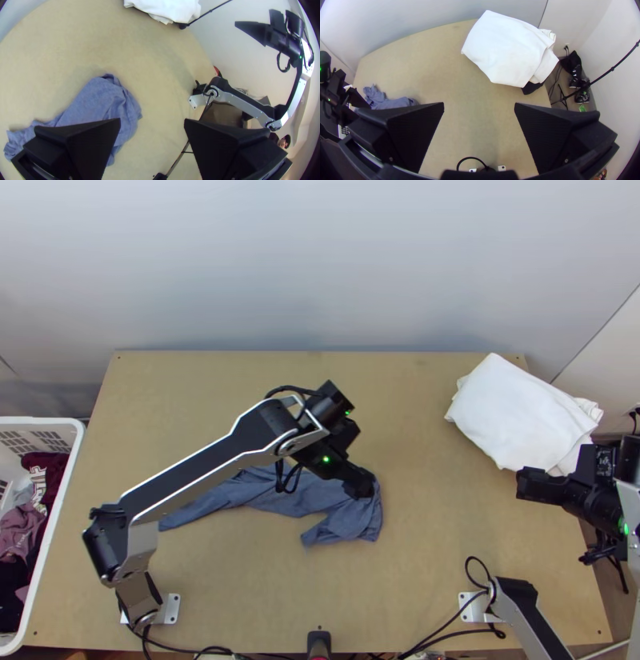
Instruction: Fold the t-shirt
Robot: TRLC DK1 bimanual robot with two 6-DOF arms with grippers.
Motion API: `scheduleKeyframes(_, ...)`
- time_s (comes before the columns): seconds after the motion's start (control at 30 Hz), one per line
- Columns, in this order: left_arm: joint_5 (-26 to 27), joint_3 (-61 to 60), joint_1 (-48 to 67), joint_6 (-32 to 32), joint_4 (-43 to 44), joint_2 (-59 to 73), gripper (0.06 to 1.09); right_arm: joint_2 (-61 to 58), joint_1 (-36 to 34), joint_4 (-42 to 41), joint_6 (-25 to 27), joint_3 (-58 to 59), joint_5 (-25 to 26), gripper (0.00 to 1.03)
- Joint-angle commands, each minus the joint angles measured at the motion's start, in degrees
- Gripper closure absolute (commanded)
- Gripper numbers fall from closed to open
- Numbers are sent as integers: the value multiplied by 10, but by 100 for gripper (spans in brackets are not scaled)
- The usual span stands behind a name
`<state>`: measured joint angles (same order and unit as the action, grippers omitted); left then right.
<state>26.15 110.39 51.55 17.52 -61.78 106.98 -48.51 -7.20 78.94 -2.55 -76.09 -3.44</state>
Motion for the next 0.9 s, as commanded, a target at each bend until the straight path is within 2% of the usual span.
scheduleKeyframes(0.0,-3,55,-5,-107,-123,13,10,-11,8,-1,2,8,-3,4)
scheduleKeyframes(0.1,-69,2,-62,-144,-170,-27,10,-23,61,-1,6,19,-10,4)
scheduleKeyframes(0.2,-121,-105,-143,-148,-146,-98,10,-55,123,11,7,17,-46,4)
scheduleKeyframes(0.5,-140,-300,-385,-182,-121,-219,11,-193,302,29,16,-70,-76,5)
scheduleKeyframes(0.63,-175,-320,-436,-196,-122,-252,11,-256,381,28,19,-104,-96,5)
scheduleKeyframes(0.8,-180,-371,-481,-205,-127,-291,11,-349,485,26,29,-164,-96,5)
scheduleKeyframes(0.87,-211,-398,-483,-209,-128,-310,11,-385,521,26,35,-195,-96,5)
